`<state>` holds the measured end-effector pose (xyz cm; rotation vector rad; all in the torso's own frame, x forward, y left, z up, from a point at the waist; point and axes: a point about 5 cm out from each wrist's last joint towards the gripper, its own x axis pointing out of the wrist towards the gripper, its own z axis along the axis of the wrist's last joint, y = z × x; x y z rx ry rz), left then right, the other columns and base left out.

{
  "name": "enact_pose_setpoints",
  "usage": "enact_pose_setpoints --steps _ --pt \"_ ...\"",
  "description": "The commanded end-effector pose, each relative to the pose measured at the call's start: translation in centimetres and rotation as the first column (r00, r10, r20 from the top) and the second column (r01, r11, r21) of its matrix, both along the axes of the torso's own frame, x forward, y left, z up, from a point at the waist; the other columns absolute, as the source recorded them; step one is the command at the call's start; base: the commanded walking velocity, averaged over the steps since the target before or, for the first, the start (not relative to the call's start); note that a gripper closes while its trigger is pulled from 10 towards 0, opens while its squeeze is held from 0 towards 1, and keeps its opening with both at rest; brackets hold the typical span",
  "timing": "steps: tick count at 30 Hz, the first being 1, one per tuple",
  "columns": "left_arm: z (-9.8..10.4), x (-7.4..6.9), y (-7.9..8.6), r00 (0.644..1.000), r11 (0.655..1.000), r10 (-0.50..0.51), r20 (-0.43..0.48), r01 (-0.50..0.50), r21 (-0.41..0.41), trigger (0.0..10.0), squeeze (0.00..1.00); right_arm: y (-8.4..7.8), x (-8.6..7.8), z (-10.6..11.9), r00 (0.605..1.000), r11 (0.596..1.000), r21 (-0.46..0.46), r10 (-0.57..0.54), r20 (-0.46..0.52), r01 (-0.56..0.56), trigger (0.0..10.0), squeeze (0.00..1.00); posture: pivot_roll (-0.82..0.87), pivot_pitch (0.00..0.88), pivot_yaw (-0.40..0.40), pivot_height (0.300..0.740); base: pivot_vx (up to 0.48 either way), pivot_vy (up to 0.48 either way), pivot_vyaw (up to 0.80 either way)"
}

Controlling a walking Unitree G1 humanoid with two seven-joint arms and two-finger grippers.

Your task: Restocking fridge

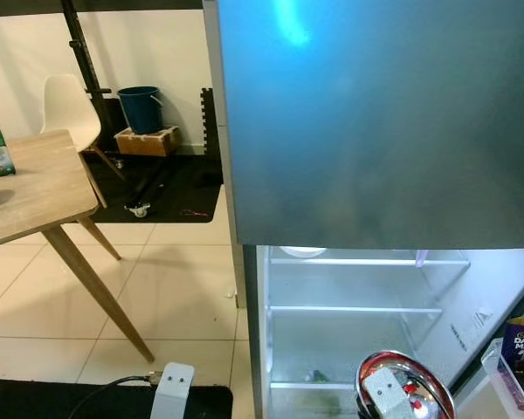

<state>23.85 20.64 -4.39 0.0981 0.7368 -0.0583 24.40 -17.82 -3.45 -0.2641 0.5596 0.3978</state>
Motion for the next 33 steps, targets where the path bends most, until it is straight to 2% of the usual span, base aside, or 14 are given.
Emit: enact_pose_setpoints --steps 1,6,10,13,16,19,20,25,28,33 --pt "-0.36 -0.42 -0.15 1.000 1.000 -0.014 -0.022 0.014 0.006 10.0 0.00 -0.52 -0.32 -0.19 1.000 1.000 -0.016 -0.013 -0.006 0.013 10.0 0.00 -0.07 0.074 0.018 0.740 0.000 0.000 0.00" --pt "-0.41 -0.50 0.06 0.999 0.999 0.032 -0.019 -0.032 -0.004 10.0 0.00 -0.67 -0.53 -0.30 1.000 1.000 -0.016 -0.009 -0.012 0.009 10.0 0.00 -0.07 0.082 0.031 0.740 0.000 0.000 0.00" --pt "-0.40 -0.45 -0.09 1.000 1.000 0.023 -0.016 -0.023 -0.013 10.0 0.00 -0.66 -0.52 -0.29 1.000 1.000 0.002 -0.017 -0.017 0.017 10.0 0.00 -0.07 0.077 0.015 0.740 0.000 0.000 0.00" --pt "-0.50 -0.55 -0.20 0.999 0.999 0.027 -0.021 -0.027 -0.024 10.0 0.00 -0.57 -0.53 -0.27 1.000 1.000 0.004 0.000 -0.018 0.000 10.0 0.00 -0.07 0.086 0.035 0.740 0.000 0.000 0.00" --pt "-0.38 -0.35 -0.41 0.999 1.000 -0.025 -0.023 0.025 -0.018 10.0 0.00 -0.73 -0.10 0.11 1.000 0.999 0.029 -0.017 -0.002 0.018 10.0 0.00 -0.07 0.087 0.018 0.740 0.000 0.000 0.00" --pt "-0.36 -0.34 0.12 0.999 1.000 0.022 -0.027 -0.023 -0.007 10.0 0.00 -0.54 -0.34 -0.13 1.000 1.000 0.007 0.007 -0.016 -0.007 10.0 0.00 -0.08 0.091 0.031 0.740 0.000 0.000 0.00" --pt "-0.23 -0.20 0.15 0.999 0.999 0.034 -0.023 -0.035 -0.031 10.0 0.00 -0.59 -0.26 0.00 1.000 1.000 0.017 -0.001 -0.004 0.001 10.0 0.00 -0.09 0.099 0.048 0.740 0.000 0.000 0.00" --pt "-0.05 0.15 -0.47 1.000 0.999 -0.009 -0.012 0.008 -0.043 10.0 0.00 -0.94 0.08 0.39 0.999 0.998 0.053 -0.047 0.017 0.046 10.0 0.00 -0.08 0.101 0.028 0.740 0.000 0.000 0.00" --pt "0.06 0.29 -0.35 1.000 0.999 0.022 -0.005 -0.022 -0.046 10.0 0.00 -0.80 -0.29 0.05 1.000 1.000 0.027 -0.015 -0.001 0.015 10.0 0.00 -0.08 0.103 0.037 0.740 0.000 0.000 0.00" --pt "0.16 0.40 -0.64 1.000 0.998 0.013 0.005 -0.013 -0.060 10.0 0.00 -0.76 -0.16 0.16 1.000 0.999 0.036 -0.018 0.004 0.017 10.0 0.00 -0.09 0.107 0.034 0.740 0.000 0.000 0.00"
